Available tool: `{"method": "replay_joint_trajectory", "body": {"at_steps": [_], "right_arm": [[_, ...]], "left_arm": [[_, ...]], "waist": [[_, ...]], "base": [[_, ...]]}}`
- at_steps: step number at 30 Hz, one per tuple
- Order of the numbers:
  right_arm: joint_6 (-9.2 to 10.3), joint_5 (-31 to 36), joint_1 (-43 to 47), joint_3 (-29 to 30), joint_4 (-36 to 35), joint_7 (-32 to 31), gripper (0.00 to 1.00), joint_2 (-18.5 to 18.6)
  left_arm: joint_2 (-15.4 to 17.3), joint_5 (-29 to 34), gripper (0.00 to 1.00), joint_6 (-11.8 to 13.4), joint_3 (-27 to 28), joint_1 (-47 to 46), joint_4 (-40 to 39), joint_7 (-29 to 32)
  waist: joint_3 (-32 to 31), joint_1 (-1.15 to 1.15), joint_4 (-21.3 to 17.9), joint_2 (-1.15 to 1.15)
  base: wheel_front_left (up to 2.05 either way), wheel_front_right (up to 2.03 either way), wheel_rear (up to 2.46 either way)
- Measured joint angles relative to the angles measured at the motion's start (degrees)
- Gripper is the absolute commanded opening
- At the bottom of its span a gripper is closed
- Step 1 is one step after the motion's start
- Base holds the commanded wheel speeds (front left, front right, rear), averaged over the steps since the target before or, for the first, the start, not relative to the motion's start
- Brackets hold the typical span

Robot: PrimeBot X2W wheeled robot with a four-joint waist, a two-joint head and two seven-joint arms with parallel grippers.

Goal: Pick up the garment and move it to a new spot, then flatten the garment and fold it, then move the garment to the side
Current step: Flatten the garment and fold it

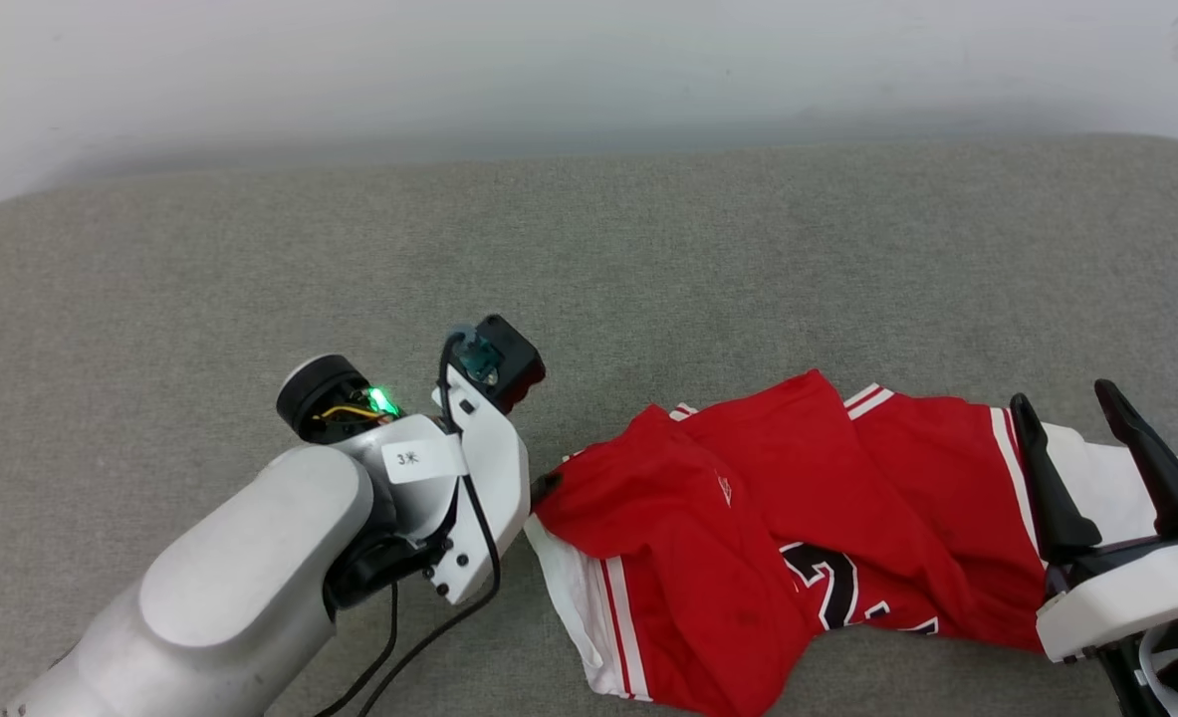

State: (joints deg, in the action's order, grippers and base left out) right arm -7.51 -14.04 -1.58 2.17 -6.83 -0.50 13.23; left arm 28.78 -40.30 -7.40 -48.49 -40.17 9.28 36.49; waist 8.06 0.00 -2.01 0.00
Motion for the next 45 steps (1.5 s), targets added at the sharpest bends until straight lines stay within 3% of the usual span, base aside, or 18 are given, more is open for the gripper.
{"method": "replay_joint_trajectory", "body": {"at_steps": [6, 15, 21, 22, 23, 24, 32, 39, 45], "right_arm": [[0.00, -0.11, -2.48, -1.18, 0.90, 0.80, 1.00, 0.01], [0.00, -0.34, -6.10, -2.70, 3.44, 2.52, 1.00, -0.15], [0.00, -0.26, -7.12, -3.11, 5.42, 3.55, 1.00, -0.14], [0.00, -0.26, -7.40, -3.14, 5.63, 3.69, 1.00, -0.14], [-0.01, -0.26, -7.60, -3.13, 5.81, 3.83, 1.00, -0.12], [0.00, -0.26, -7.66, -3.07, 6.10, 4.02, 1.00, -0.09], [0.00, -0.45, -7.73, -3.08, 7.30, 4.35, 1.00, 0.34], [0.00, -0.45, -7.33, -2.92, 7.60, 4.54, 1.00, 0.63], [0.00, -0.34, -7.22, -2.96, 8.10, 4.74, 1.00, 0.78]], "left_arm": [[2.66, -4.56, 1.00, 0.00, -9.22, -4.00, -0.10, 4.17], [2.02, -7.26, 1.00, 0.00, -19.52, -7.75, 6.22, 3.60], [1.91, -7.20, 1.00, -0.01, -22.84, -9.88, 8.16, 3.45], [1.92, -7.20, 0.82, -0.02, -23.03, -9.99, 8.18, 3.38], [1.98, -7.15, 0.21, -0.02, -23.20, -10.09, 8.15, 3.04], [2.08, -6.93, 0.00, -0.05, -23.39, -10.10, 8.14, 2.30], [4.16, -9.21, 0.00, -0.15, -24.37, -11.56, 9.05, -5.30], [8.40, -10.51, 0.00, 0.36, -20.35, -13.26, 13.58, -11.99], [10.57, -12.05, 0.00, 1.52, -19.13, -12.15, 20.12, -13.57]], "waist": [[2.43, 0.00, -1.42, 0.00], [6.78, 0.00, -3.66, 0.00], [8.42, -0.01, -4.44, 0.00], [8.47, -0.01, -4.44, 0.00], [8.47, -0.01, -4.38, 0.00], [8.40, -0.01, -4.29, 0.00], [6.44, 0.00, -2.71, 0.00], [4.94, 0.00, -1.62, 0.00], [4.76, 0.00, -1.74, 0.00]], "base": [[0.00, 0.00, 0.00], [0.00, 0.00, 0.00], [0.00, 0.00, 0.00], [0.00, 0.00, 0.00], [0.00, 0.00, 0.00], [0.00, 0.00, 0.00], [0.00, 0.00, 0.00], [0.00, 0.00, 0.00], [0.00, 0.00, 0.00]]}}
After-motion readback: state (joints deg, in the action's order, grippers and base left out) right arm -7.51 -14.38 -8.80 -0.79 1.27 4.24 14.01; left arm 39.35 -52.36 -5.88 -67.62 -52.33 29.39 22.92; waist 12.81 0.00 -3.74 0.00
